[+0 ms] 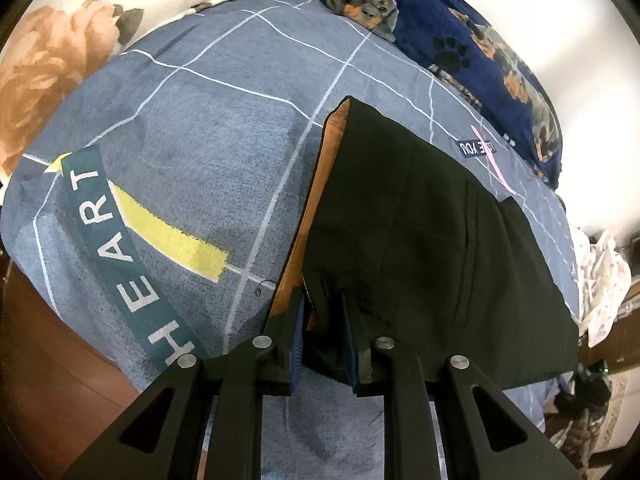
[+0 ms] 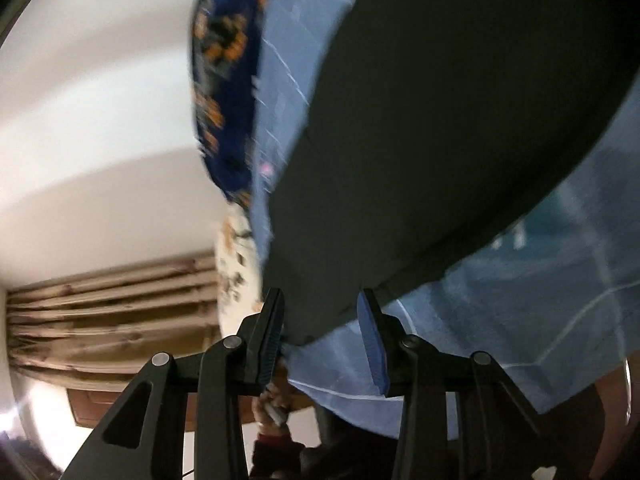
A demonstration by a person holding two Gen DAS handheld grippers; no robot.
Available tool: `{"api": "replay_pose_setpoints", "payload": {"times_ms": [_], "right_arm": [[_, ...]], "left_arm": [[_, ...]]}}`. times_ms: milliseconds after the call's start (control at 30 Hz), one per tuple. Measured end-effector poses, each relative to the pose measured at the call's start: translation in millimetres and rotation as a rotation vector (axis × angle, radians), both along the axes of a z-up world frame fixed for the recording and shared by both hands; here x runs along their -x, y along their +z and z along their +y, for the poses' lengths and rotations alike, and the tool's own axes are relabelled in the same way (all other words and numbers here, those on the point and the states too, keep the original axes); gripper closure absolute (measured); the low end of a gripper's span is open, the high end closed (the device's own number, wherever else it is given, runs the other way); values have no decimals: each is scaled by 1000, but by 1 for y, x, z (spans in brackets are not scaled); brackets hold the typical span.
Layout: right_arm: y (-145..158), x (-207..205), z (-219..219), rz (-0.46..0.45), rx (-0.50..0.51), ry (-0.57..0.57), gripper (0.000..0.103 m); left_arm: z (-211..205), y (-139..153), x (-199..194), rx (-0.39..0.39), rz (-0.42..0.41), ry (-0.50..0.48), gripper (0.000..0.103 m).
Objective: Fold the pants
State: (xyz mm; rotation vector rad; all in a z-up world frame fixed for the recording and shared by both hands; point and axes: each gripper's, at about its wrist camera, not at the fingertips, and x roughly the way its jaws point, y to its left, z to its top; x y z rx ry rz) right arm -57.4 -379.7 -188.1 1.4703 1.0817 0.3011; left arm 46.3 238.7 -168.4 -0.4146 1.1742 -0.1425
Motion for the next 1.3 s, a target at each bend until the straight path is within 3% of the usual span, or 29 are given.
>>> {"api": "replay_pose_setpoints", "payload": {"times_ms": [233,567,600,667,700,867,1000,1067,1200,1300], "right_arm": [[-20,-1,2,58,41,-27,66],[-25,-8,20,54,28,-86,66],[-25,-9,23,50,34,-85,68],[-22,-11,27,66,106,-58,92],[-21,-11,28,73,142,-44,97],[-7,-7,32,41,225,3,99],[-27,1,28,94,159,-16,102],[-24,-1,29,85,164,-7,101],[-34,4,14,104,39,-61,93],[-14,13,-9,59,80,-62,72]], "left_arm": [[2,-1,1,28,-7,19,82],[3,-2,3,44,-14,24,82],[3,-2,3,44,-14,25,82],[3,-3,4,48,-13,27,82],[4,-3,4,50,-13,27,82],[4,-2,5,56,-10,31,82],[4,-2,5,51,-11,26,82],[4,-2,5,57,-10,31,82],[4,-3,5,63,-8,36,82],[4,-3,4,66,-5,39,82]]}}
